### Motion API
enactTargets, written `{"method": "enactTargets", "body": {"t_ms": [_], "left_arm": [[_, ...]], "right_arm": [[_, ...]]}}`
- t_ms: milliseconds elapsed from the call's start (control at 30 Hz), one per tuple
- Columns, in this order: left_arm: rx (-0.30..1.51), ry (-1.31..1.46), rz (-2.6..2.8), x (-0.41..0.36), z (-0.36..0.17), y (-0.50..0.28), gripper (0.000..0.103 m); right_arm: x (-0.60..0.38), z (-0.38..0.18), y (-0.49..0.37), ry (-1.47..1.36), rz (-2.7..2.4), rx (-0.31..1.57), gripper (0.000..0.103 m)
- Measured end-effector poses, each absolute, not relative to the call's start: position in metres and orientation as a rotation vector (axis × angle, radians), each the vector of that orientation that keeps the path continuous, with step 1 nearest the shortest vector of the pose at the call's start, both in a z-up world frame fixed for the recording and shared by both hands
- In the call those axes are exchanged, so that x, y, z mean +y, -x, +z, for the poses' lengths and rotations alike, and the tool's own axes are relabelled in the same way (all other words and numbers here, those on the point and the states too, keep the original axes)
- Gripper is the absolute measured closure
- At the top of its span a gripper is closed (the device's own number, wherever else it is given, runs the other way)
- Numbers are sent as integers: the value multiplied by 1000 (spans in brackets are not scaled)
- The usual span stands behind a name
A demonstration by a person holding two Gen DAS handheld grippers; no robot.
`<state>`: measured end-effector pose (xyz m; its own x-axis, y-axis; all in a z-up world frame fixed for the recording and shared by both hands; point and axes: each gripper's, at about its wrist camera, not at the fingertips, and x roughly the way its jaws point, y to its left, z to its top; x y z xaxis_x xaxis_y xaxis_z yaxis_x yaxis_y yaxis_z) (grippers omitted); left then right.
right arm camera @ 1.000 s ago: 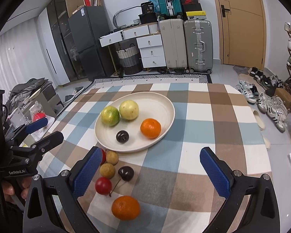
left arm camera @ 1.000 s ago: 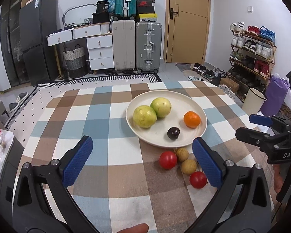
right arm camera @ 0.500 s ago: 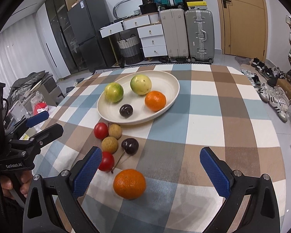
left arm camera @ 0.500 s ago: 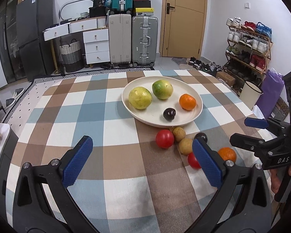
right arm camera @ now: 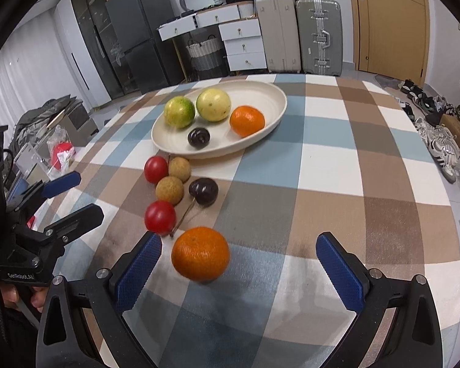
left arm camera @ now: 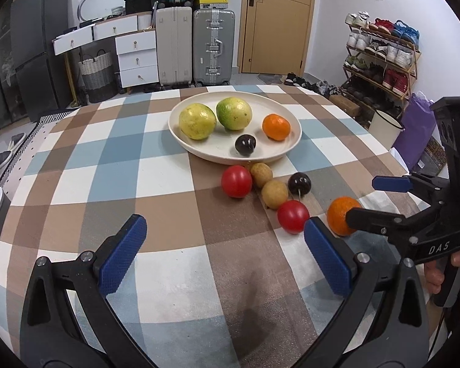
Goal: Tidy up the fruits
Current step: 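Withdraw both tools from the plate toward the remaining fruits, then grasp a red tomato with the left tool while the right tool grasps the orange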
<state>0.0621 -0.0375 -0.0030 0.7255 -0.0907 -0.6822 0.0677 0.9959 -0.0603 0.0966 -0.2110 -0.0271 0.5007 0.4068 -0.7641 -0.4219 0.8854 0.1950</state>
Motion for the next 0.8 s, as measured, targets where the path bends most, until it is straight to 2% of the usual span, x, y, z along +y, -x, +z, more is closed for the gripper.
{"method": "enactTargets", "body": {"t_ms": [233, 333, 400, 633, 700, 800], "left_arm": [[783, 29, -105, -45, -10, -67, 1], [793, 30, -111, -47, -13, -70, 1], [800, 34, -119, -49, -15, -72, 1], [826, 57, -121, -49, -21, -80, 1], [828, 51, -118, -51, -21, -81, 1], [830, 46, -120, -53, -21, -82, 1]], "right_arm": [[-200, -37, -90, 95, 527, 946, 1], [-199, -38, -91, 93, 539, 946, 5], [-199, -39, -92, 91, 542, 948, 13], [-195, -39, -91, 91, 569, 940, 27], [-193, -39, -90, 97, 585, 928, 42], [-192, -35, -85, 96, 607, 904, 56]]}}
